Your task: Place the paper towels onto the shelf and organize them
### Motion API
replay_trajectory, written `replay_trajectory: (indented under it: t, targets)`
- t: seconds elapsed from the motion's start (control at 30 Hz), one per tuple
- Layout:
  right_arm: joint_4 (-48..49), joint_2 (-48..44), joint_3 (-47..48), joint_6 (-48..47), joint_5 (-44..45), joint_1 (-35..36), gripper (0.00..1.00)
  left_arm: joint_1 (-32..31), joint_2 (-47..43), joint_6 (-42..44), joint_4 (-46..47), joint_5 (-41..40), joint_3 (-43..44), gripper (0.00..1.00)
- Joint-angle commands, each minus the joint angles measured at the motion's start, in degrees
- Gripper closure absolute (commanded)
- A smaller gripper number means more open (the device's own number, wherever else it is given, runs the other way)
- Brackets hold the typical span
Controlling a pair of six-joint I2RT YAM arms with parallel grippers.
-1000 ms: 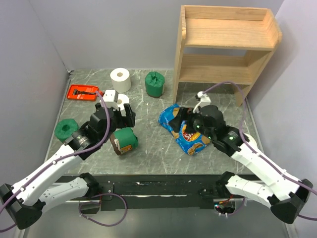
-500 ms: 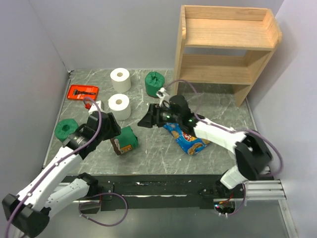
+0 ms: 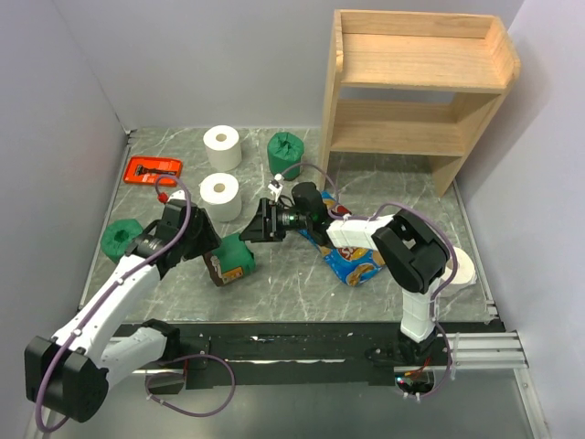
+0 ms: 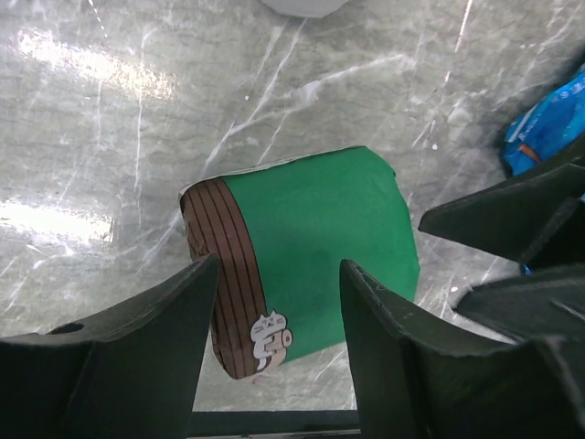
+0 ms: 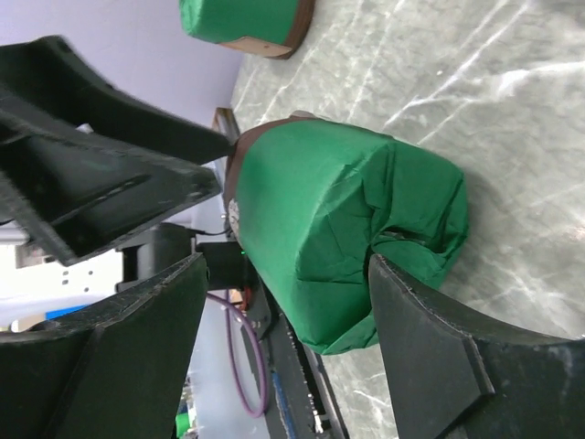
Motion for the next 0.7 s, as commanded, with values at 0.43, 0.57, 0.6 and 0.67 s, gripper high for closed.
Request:
replay_trajectory:
  t: [0.43,0.57,0.6,0.67]
  targets:
    - [3.8,2.6,0.3,0.1,-0.1,3.5,0.18,0.5,4.1,-1.7,1.9,-1.5,-1.2,0.39]
    - [5.5,3.4,-0.1,1.0,-0.3,4.4,0.18,0.5,4.7,-1.8,1.8,-1.3,-1.1,0.39]
    - [6.0,3.5,-0.1,1.4,-0.6,4.5,0.17,0.5,4.8,-1.8,1.8,-1.1,-1.1,0.39]
    - [9.1,4.2,-0.4,3.1,-1.7,4.6,0.17,0.5,4.9,-1.9,1.6,-1.2,-1.0,0.4]
